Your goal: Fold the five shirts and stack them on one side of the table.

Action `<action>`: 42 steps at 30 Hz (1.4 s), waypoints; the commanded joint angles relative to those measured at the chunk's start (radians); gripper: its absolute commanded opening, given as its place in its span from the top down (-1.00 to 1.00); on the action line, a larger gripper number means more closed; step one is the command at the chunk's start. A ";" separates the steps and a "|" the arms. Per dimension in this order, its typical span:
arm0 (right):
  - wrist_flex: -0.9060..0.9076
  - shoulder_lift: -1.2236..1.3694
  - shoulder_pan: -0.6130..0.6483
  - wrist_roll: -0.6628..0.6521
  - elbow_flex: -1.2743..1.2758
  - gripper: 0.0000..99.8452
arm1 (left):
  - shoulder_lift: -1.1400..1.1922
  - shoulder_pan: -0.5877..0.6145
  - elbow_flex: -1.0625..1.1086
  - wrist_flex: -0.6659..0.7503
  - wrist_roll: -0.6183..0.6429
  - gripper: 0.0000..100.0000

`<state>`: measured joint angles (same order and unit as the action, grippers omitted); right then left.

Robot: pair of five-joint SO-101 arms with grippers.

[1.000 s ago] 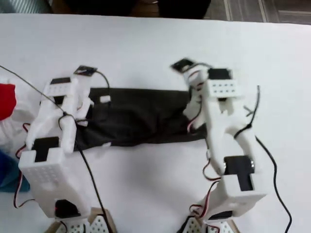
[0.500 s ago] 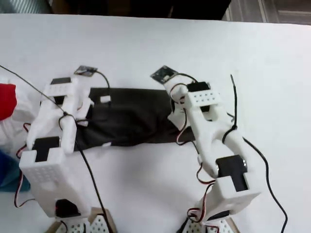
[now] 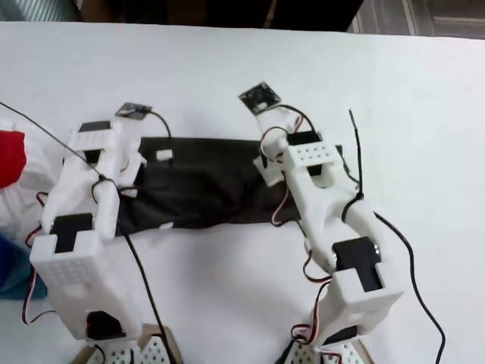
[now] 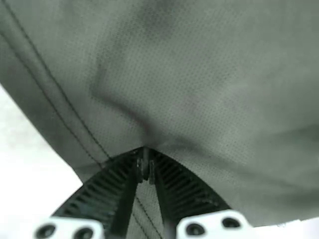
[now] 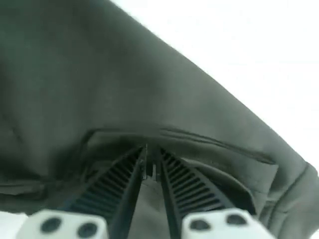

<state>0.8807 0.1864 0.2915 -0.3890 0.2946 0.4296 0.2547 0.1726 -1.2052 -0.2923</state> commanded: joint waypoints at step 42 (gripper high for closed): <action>0.061 0.130 -0.222 -0.071 -0.229 0.96 | 0.012 -0.008 -0.030 0.000 -0.008 0.95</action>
<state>0.9129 0.3322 0.0706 -0.4703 0.1120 0.4296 0.2547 0.1726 -1.2052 -0.2923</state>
